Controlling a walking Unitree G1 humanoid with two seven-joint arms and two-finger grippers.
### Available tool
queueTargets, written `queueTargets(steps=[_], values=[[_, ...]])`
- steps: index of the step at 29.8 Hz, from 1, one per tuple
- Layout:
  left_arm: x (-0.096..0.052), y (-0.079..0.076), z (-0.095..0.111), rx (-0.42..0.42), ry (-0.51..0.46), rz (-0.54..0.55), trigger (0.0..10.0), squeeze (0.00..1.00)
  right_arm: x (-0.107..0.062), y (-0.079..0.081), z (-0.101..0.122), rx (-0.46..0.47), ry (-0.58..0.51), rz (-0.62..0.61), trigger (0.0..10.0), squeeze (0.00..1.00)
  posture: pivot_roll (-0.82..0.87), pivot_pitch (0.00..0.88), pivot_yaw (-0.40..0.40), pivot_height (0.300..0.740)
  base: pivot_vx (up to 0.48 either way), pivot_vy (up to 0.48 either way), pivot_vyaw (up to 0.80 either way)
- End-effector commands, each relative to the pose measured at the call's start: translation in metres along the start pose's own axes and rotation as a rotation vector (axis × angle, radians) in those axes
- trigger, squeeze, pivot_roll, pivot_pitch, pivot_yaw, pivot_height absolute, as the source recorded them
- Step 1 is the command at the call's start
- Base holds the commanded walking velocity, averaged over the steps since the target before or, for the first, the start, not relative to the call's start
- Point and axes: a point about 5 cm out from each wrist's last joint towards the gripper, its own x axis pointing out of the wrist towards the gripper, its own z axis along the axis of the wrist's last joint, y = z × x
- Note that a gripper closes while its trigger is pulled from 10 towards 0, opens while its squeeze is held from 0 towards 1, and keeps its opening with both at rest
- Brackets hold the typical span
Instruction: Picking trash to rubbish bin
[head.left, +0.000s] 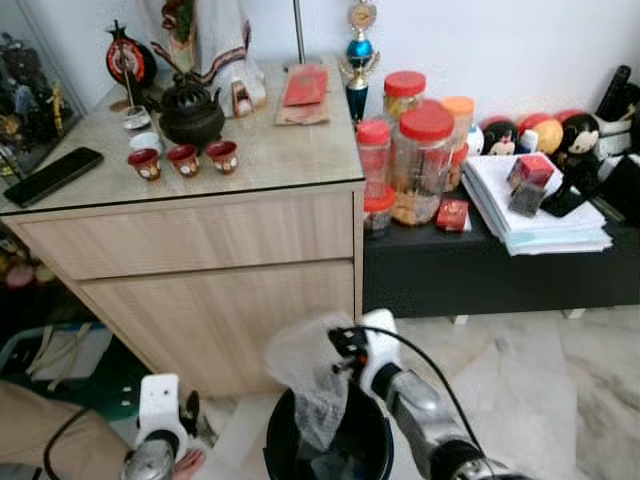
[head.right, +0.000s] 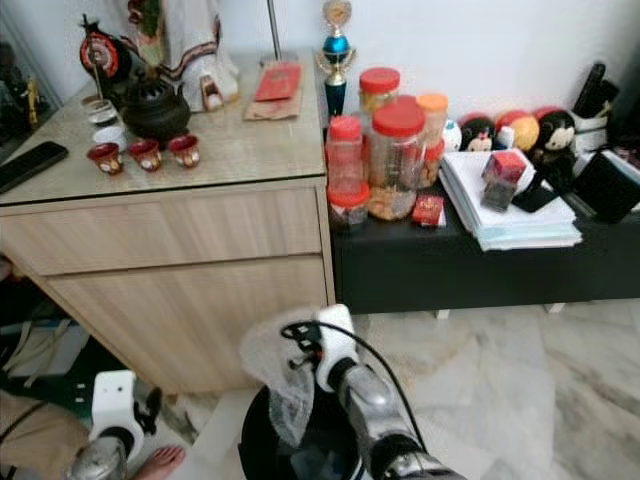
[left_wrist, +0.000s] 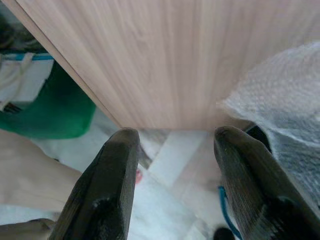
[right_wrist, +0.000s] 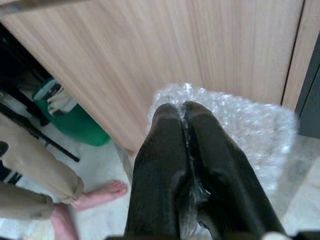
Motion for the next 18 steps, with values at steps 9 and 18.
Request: queueTargets(steps=[9, 18], values=[[-0.001, 0.006, -0.004, -0.002, 0.027, 0.018, 10.0, 0.0, -0.004, -0.007, -0.009, -0.012, 0.055, -0.082, 10.0, 0.0, 0.1, 0.0, 0.079, 0.74, 0.0, 0.0, 0.0], [-0.002, 0.006, -0.005, -0.003, 0.029, 0.019, 10.0, 0.0, -0.005, -0.008, -0.01, -0.01, 0.06, -0.095, 10.0, 0.0, 0.1, 0.0, 0.075, 0.74, 0.0, 0.0, 0.0]])
